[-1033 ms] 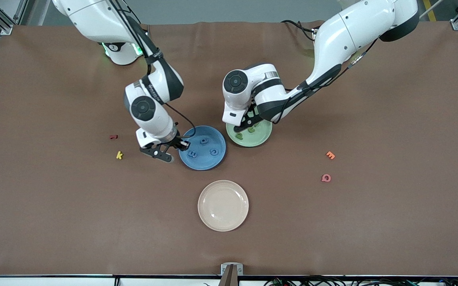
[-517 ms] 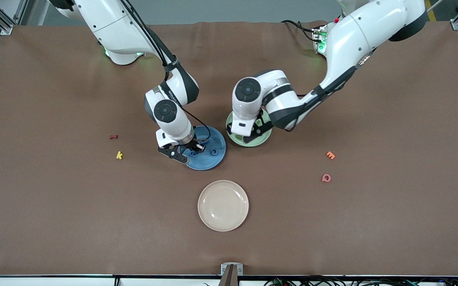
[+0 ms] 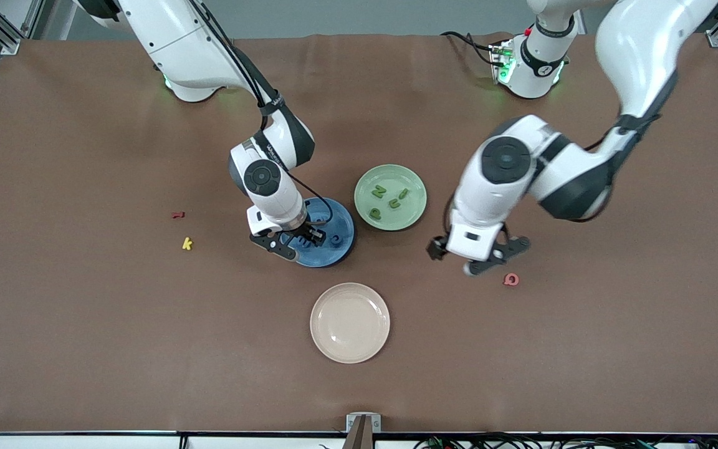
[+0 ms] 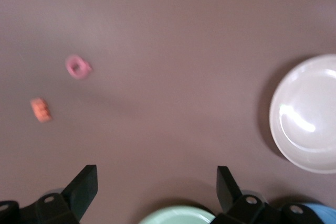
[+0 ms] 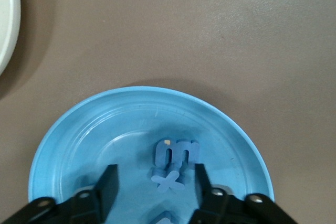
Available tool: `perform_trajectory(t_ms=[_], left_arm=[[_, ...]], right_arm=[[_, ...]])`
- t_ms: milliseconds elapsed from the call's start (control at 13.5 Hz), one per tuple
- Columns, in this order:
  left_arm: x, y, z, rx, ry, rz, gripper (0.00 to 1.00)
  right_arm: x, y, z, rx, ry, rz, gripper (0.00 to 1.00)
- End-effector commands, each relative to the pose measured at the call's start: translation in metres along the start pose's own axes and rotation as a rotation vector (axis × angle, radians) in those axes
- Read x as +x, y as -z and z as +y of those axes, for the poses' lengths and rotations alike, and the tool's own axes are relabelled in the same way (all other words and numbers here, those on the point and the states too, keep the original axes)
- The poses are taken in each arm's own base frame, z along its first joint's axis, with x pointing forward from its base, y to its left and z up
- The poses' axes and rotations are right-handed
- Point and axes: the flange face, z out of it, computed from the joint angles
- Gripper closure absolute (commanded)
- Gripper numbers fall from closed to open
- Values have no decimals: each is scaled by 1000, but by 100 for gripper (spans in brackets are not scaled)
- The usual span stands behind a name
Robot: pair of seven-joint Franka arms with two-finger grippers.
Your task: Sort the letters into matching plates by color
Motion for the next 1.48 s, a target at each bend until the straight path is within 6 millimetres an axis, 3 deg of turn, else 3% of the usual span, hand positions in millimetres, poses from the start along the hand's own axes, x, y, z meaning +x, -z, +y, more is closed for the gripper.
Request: perform_trajectory(t_ms=[0, 295, 590, 812, 1033, 1402], left_arm=[[33, 31, -38, 41, -50, 56, 0], [61, 79, -75, 124, -97, 66, 0], [62, 117, -91, 199, -125, 40, 0], [56, 129, -93, 202, -142, 30, 0], [55, 148, -98, 168, -152, 19, 0], [64, 173, -129, 139, -201, -22, 0]], right_arm=[[6, 2, -5, -2, -9, -1, 0], [12, 9, -7, -36, 4, -13, 0], [36, 16, 8, -67, 57, 11, 0], [71, 51, 33, -125, 136, -38, 0], [112, 94, 76, -154, 225, -86, 0], [156, 152, 141, -190, 337, -136, 0]])
